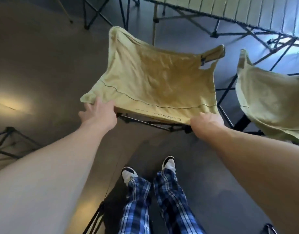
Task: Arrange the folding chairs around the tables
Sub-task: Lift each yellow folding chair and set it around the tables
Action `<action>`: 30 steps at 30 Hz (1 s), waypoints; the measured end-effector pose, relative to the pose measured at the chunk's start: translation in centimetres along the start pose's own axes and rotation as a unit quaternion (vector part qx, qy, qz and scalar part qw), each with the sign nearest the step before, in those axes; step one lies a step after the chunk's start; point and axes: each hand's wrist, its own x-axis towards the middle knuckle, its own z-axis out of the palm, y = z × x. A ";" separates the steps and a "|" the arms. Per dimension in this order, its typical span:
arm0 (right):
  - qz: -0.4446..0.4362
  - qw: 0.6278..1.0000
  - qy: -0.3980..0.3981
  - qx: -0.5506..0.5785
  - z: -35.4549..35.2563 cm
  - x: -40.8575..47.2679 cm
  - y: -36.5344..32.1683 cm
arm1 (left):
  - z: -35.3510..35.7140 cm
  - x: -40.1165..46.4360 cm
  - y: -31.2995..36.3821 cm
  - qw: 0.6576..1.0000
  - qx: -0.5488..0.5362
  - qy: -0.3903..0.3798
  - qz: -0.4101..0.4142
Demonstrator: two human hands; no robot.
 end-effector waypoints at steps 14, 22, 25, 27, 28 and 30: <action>0.035 0.997 -0.020 0.070 3.1 0.6 9.1 | -0.5 0.8 8.9 0.993 0.100 -0.049 0.041; 0.052 0.997 -0.010 0.063 3.6 1.5 7.3 | -1.3 2.6 7.5 0.991 0.102 -0.050 0.063; 0.058 0.996 -0.017 0.071 3.4 1.7 6.4 | -2.1 2.8 6.6 0.990 0.113 -0.045 0.071; 0.059 0.995 -0.016 0.078 3.3 1.9 5.7 | -2.6 2.7 6.0 0.990 0.115 -0.045 0.066; 0.061 0.995 -0.013 0.080 3.1 2.0 5.3 | -3.0 2.7 5.8 0.991 0.114 -0.046 0.059; 0.061 0.994 -0.010 0.087 2.7 2.3 4.8 | -3.4 3.0 5.5 0.991 0.115 -0.044 0.048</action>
